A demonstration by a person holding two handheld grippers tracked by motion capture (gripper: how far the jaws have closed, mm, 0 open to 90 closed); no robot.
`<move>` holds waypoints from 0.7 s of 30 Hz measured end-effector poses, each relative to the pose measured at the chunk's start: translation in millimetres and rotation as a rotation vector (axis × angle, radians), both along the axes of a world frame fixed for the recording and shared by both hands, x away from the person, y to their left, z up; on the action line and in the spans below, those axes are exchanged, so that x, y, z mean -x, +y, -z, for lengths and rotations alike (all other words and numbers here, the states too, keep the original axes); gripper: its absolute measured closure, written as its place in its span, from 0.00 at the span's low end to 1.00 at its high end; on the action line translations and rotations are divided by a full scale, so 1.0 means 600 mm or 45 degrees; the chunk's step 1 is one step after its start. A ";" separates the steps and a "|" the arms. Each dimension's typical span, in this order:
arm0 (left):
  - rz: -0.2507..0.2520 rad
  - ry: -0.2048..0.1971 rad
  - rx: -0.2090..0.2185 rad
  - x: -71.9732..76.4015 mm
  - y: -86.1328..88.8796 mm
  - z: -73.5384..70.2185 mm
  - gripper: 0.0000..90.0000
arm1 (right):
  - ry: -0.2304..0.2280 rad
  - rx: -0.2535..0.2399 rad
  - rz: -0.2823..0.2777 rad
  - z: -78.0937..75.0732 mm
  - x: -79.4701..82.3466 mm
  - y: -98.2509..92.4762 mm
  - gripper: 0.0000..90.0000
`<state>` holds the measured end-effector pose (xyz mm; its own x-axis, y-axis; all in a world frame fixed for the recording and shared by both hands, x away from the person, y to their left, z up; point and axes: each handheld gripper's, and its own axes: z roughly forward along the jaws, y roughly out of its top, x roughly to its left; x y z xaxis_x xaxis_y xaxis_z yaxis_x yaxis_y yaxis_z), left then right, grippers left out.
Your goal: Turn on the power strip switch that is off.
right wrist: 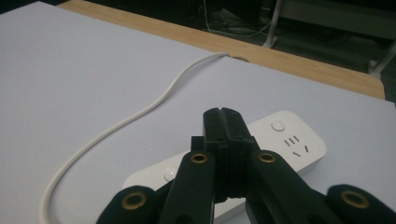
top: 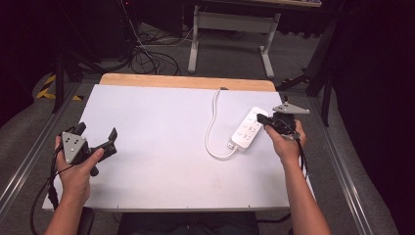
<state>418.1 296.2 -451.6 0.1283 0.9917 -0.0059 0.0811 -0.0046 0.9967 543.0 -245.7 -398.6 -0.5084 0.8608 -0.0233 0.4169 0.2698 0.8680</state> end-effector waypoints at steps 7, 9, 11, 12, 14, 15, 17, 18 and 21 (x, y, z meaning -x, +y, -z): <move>0.008 0.005 -0.013 0.001 0.001 0.001 0.03 | 0.063 0.091 0.008 0.010 -0.045 0.017 1.00; 0.009 0.004 -0.019 0.002 0.001 0.001 0.03 | 0.080 0.114 0.012 0.014 -0.057 0.019 1.00; 0.009 0.006 -0.022 0.003 0.002 0.001 0.03 | 0.111 0.127 0.019 0.017 -0.076 0.023 1.00; 0.010 0.008 -0.021 0.003 0.002 0.002 0.03 | 0.111 0.130 0.017 0.017 -0.080 0.022 1.00; 0.007 0.011 -0.019 0.004 0.003 0.002 0.03 | 0.129 0.127 0.025 0.016 -0.092 0.021 1.00; 0.006 0.012 -0.020 0.004 0.003 0.002 0.03 | 0.129 0.127 0.025 0.016 -0.092 0.021 1.00; 0.004 0.011 -0.026 0.005 0.004 0.002 0.03 | 0.157 0.126 0.029 0.018 -0.105 0.017 1.00; 0.005 0.009 -0.027 0.006 0.004 0.002 0.03 | 0.157 0.126 0.029 0.018 -0.105 0.017 1.00; 0.008 0.008 -0.034 0.007 0.003 0.002 0.03 | 0.201 0.154 0.029 0.032 -0.121 0.015 1.00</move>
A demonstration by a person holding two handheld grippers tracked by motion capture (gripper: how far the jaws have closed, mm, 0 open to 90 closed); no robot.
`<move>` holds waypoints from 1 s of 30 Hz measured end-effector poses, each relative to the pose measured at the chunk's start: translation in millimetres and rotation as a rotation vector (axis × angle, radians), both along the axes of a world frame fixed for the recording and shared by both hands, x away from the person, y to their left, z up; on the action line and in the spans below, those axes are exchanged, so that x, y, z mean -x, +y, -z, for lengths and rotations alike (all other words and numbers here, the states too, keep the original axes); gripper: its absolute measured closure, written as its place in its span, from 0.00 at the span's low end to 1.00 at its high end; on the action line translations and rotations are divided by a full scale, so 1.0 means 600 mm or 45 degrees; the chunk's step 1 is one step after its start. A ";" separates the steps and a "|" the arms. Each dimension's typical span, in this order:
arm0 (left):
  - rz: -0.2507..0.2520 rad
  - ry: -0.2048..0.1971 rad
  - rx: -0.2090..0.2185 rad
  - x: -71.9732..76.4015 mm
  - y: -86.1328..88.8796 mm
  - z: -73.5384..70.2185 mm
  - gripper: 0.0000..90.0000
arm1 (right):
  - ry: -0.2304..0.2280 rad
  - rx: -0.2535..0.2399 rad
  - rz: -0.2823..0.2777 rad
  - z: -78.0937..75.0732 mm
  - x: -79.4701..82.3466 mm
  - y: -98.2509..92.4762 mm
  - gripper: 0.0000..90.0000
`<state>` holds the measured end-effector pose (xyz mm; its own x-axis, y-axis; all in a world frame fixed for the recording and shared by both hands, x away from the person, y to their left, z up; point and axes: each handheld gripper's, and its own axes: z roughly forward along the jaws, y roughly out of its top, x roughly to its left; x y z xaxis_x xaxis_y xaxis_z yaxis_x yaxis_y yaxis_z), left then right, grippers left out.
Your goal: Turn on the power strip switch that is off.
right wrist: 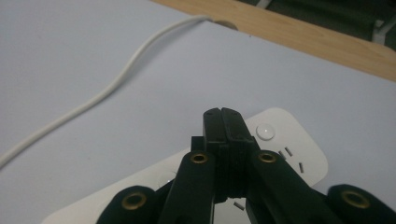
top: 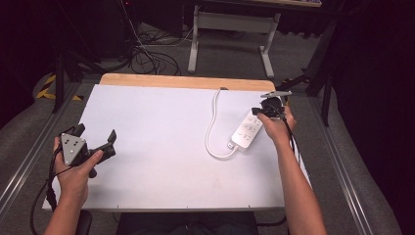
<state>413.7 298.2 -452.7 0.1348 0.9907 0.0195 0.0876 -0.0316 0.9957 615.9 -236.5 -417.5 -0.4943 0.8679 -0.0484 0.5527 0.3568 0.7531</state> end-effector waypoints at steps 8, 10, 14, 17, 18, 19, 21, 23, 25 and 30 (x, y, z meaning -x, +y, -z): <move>-0.002 0.004 -0.009 0.004 0.002 0.000 0.04 | 0.038 0.071 -0.021 0.034 -0.017 0.012 1.00; -0.002 0.005 -0.012 0.005 0.003 0.000 0.04 | 0.040 0.092 -0.022 0.039 -0.018 0.016 1.00; 0.003 0.004 -0.017 0.005 0.002 0.001 0.04 | 0.010 0.097 0.013 0.048 -0.021 0.012 1.00; 0.004 0.005 -0.016 0.005 0.002 0.001 0.04 | 0.021 0.083 0.021 0.055 -0.023 0.007 1.00; 0.005 0.005 -0.017 0.006 0.002 0.001 0.04 | 0.019 0.076 0.024 0.056 -0.024 0.006 1.00; 0.006 0.006 -0.014 0.006 0.001 0.001 0.04 | 0.019 0.077 0.023 0.056 -0.023 0.006 1.00; 0.006 0.006 -0.013 0.006 0.001 0.001 0.04 | 0.008 0.087 0.024 0.057 -0.022 0.008 1.00; 0.006 0.006 -0.012 0.006 0.001 0.001 0.04 | 0.010 0.087 0.024 0.057 -0.022 0.008 1.00; 0.004 0.006 -0.012 0.006 0.002 0.001 0.04 | 0.008 0.080 0.029 0.058 -0.023 0.008 1.00; 0.005 0.009 -0.004 0.005 0.002 0.001 0.04 | 0.008 0.083 0.032 0.059 -0.023 0.009 1.00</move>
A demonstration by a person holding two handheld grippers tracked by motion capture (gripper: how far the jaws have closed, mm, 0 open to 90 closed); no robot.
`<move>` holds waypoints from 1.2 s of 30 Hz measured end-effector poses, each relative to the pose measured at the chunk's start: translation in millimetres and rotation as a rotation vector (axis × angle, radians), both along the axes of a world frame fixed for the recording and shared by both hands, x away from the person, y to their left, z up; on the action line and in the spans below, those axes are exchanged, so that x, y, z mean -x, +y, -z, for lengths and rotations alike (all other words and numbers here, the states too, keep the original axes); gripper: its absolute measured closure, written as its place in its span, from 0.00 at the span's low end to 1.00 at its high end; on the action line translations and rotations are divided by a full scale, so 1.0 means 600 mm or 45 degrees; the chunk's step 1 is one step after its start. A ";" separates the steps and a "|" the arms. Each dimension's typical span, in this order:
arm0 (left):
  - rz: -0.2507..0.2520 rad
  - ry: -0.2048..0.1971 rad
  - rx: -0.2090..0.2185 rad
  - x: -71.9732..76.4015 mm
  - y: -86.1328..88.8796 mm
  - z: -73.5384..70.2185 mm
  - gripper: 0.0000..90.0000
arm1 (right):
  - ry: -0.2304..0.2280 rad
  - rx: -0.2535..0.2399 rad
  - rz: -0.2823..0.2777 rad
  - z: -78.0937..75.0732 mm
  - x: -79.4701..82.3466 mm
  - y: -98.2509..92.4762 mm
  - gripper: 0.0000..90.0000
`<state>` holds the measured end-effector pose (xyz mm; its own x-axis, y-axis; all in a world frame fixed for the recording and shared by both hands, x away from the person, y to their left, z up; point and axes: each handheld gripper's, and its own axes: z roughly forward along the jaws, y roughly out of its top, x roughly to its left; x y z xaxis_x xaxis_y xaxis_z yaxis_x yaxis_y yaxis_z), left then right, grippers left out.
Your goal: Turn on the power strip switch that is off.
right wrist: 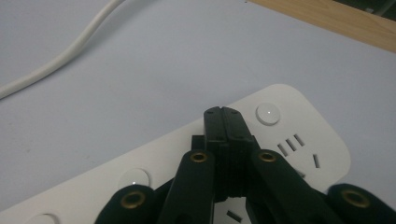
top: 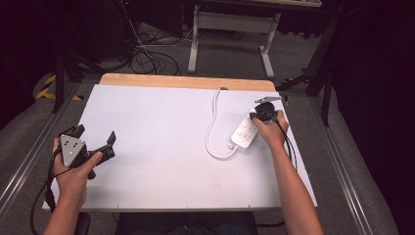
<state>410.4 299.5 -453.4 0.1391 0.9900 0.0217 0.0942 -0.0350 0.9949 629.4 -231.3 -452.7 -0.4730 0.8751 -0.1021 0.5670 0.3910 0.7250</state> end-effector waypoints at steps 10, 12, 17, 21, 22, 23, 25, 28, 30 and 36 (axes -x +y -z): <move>0.003 0.000 0.000 0.000 -0.001 0.000 0.04 | 0.006 -0.020 -0.028 0.004 -0.001 0.013 1.00; 0.000 -0.001 0.001 0.002 0.000 0.000 0.04 | -0.033 0.074 -0.007 0.004 0.002 0.026 1.00; -0.008 -0.001 0.017 0.006 0.006 0.000 0.04 | 0.000 0.009 0.020 0.004 0.001 0.017 1.00; -0.015 -0.002 0.022 0.007 0.008 0.000 0.04 | 0.004 0.001 0.033 0.005 0.001 0.017 1.00; -0.014 -0.001 0.026 0.008 0.008 0.000 0.04 | 0.004 -0.007 0.033 0.006 0.001 0.016 1.00; -0.014 -0.001 0.021 0.009 0.008 0.000 0.04 | 0.010 -0.016 0.035 0.007 0.001 0.015 1.00; -0.015 -0.002 0.021 0.009 0.007 0.000 0.04 | 0.016 -0.051 0.040 0.008 0.000 0.010 1.00; -0.018 0.000 0.024 0.009 0.008 0.000 0.04 | -0.012 0.017 0.038 0.008 0.004 0.020 1.00; -0.017 0.000 0.022 0.009 0.008 0.000 0.04 | -0.009 0.010 0.041 0.007 0.004 0.019 1.00; -0.015 0.001 0.026 0.008 0.008 0.000 0.04 | -0.008 0.000 0.039 0.007 0.003 0.018 1.00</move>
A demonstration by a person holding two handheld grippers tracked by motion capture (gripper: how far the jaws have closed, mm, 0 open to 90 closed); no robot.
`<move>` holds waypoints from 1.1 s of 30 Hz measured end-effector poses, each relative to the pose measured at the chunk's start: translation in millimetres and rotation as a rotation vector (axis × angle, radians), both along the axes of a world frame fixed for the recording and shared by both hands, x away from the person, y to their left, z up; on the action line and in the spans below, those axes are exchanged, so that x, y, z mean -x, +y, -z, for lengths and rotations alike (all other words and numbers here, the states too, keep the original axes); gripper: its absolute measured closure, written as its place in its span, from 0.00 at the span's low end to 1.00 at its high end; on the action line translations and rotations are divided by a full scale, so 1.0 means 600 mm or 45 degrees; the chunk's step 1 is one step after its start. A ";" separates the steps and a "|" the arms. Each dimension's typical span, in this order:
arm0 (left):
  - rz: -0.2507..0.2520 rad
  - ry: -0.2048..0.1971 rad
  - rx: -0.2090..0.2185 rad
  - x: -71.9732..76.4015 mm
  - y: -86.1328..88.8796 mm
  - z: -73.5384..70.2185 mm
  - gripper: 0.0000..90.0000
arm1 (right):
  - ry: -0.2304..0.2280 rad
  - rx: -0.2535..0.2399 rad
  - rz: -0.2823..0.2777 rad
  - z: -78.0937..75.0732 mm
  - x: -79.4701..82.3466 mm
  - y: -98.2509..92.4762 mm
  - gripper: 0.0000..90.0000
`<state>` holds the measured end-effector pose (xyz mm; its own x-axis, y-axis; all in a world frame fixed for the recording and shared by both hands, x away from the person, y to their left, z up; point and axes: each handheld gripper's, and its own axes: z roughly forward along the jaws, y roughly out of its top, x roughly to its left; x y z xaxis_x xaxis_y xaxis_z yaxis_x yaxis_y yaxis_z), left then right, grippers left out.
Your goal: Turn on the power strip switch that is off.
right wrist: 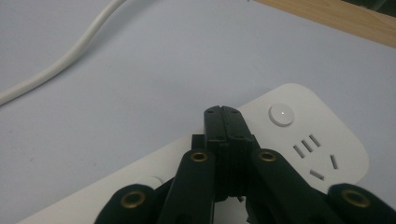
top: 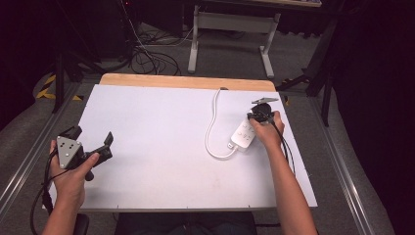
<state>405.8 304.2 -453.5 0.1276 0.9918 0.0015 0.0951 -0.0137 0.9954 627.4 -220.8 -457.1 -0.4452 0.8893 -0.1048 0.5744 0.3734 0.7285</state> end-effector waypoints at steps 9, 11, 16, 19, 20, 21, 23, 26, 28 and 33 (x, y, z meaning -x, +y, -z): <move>0.006 -0.001 0.004 -0.002 -0.003 -0.001 0.04 | 0.014 -0.032 0.002 0.000 0.002 -0.005 1.00; 0.012 -0.004 -0.001 -0.002 -0.004 -0.001 0.04 | 0.010 -0.029 0.009 0.000 0.003 -0.004 1.00; 0.012 -0.003 0.004 -0.001 -0.002 -0.001 0.04 | 0.017 -0.022 0.012 -0.001 0.004 -0.005 1.00; 0.008 -0.003 0.018 -0.001 -0.002 0.000 0.04 | 0.015 -0.021 0.011 -0.001 0.004 -0.005 1.00; 0.010 -0.001 0.013 -0.002 -0.002 0.000 0.04 | 0.014 -0.020 0.012 -0.001 0.004 -0.005 1.00; 0.011 -0.001 0.012 -0.002 -0.003 0.000 0.04 | 0.014 -0.016 0.014 -0.001 0.004 -0.004 1.00; 0.012 -0.001 0.010 -0.002 -0.003 -0.001 0.04 | 0.016 -0.006 0.020 -0.002 0.005 -0.003 1.00; 0.013 0.002 0.014 -0.003 -0.003 0.000 0.04 | 0.017 -0.010 0.022 -0.002 0.005 -0.003 1.00; 0.013 0.003 0.014 -0.003 -0.003 0.000 0.04 | 0.019 -0.018 0.023 -0.002 0.005 -0.004 1.00; 0.013 0.004 0.016 -0.004 -0.003 0.000 0.04 | 0.028 -0.020 0.027 -0.003 0.004 -0.004 1.00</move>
<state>408.4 302.5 -453.5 0.1376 0.9904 -0.0117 0.0982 -0.0019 0.9952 625.3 -223.3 -455.3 -0.4283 0.9000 -0.0814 0.5978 0.3497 0.7213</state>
